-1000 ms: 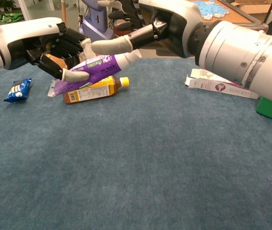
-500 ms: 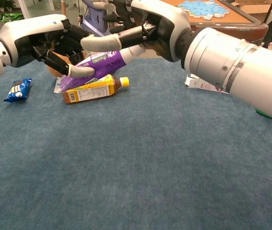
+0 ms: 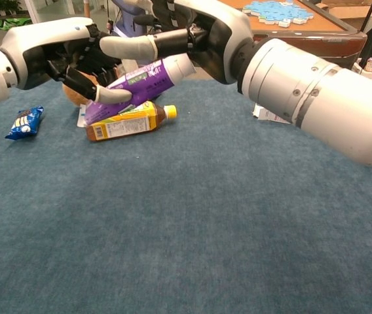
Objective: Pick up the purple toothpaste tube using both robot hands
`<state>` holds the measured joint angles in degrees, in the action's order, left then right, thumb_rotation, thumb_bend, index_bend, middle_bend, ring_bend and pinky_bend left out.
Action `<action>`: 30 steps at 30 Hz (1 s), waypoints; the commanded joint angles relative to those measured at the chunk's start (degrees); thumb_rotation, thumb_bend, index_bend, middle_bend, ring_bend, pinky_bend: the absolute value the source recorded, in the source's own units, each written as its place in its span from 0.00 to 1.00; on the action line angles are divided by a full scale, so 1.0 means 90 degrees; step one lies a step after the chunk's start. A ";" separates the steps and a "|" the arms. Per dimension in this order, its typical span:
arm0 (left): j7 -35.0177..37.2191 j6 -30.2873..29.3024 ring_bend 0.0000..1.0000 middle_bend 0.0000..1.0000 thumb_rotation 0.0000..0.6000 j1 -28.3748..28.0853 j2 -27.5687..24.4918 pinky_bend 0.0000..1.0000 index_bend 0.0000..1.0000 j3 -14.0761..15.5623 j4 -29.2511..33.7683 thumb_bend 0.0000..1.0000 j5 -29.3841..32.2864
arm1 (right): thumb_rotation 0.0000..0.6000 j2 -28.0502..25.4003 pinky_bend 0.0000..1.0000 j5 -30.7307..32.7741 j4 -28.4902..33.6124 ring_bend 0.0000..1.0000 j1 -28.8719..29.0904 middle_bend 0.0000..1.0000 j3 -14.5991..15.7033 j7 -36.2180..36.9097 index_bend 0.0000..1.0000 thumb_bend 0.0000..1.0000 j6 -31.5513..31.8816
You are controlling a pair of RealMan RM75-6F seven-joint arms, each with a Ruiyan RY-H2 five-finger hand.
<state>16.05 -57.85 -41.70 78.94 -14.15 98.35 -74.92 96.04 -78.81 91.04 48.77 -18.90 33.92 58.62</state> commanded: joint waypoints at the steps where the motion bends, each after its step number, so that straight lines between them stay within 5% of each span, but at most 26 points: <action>1: 0.0023 0.0005 0.56 0.75 1.00 -0.0007 0.0003 0.49 0.68 -0.0014 -0.0006 0.57 0.0009 | 0.96 0.0058 0.00 -0.0037 -0.0054 0.00 -0.0002 0.00 -0.0010 0.0085 0.00 0.00 0.0056; 30: 0.0922 -0.0033 0.56 0.75 1.00 0.0037 -0.0070 0.50 0.68 -0.0210 -0.0029 0.57 -0.0030 | 0.95 0.0301 0.00 -0.0525 -0.0519 0.00 -0.0175 0.00 0.0016 0.2598 0.00 0.00 0.0518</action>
<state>24.17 -58.07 -41.41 78.34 -16.00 98.11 -75.09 98.80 -83.26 86.62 47.37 -18.93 56.06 63.09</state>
